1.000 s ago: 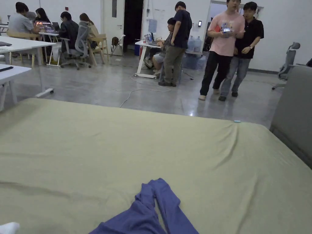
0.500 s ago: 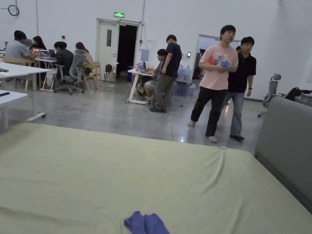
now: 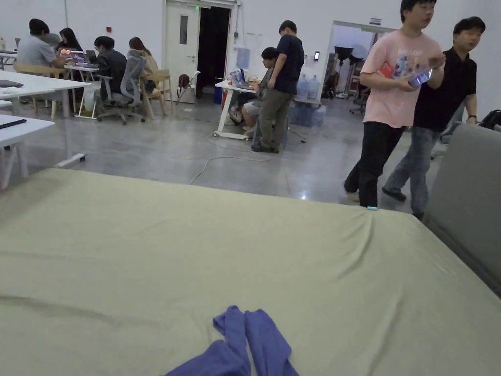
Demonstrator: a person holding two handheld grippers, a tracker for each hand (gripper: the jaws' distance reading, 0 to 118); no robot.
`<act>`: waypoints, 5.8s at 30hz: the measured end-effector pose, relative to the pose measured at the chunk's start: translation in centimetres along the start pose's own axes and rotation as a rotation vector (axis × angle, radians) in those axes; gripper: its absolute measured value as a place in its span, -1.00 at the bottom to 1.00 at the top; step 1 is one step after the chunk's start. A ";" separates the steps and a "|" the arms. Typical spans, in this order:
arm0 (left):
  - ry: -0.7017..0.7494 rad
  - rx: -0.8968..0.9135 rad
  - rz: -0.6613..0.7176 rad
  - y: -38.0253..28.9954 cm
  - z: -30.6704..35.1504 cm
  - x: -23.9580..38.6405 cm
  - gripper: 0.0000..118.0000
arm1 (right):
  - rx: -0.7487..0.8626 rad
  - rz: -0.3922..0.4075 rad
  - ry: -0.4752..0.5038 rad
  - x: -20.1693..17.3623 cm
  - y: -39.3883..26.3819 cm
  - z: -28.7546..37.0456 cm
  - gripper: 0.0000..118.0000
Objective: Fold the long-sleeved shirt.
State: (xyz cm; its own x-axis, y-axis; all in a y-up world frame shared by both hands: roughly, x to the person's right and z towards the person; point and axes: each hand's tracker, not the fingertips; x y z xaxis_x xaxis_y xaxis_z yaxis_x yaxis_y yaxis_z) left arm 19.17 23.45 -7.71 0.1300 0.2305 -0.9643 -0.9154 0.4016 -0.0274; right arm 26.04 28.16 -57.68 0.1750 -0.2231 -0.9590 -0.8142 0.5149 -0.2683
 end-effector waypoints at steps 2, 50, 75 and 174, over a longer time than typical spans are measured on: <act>-0.145 -0.040 0.032 0.9 -1.6 1.0 -1.00 | -0.053 0.077 -0.063 -1.5 -1.2 -1.2 -1.00; -0.215 0.197 0.025 22.1 4.7 6.6 -1.00 | 0.253 0.156 0.010 -3.3 11.3 7.5 -0.99; -0.106 0.502 0.070 45.7 21.5 12.3 -1.00 | 0.340 0.035 -0.002 -10.2 43.0 10.9 -0.99; 0.154 0.117 -0.015 17.4 -7.7 -0.3 -1.00 | -0.138 0.232 0.071 -7.2 11.0 -12.9 -0.38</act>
State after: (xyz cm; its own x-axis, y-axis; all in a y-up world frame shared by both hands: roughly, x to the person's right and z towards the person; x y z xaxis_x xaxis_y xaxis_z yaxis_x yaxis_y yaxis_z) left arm 0.25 23.59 -9.94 0.0754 0.0892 -0.9932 -0.8622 0.5061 -0.0200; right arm 8.68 24.77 -52.60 -0.0604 -0.1727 -0.9831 -0.8965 0.4426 -0.0227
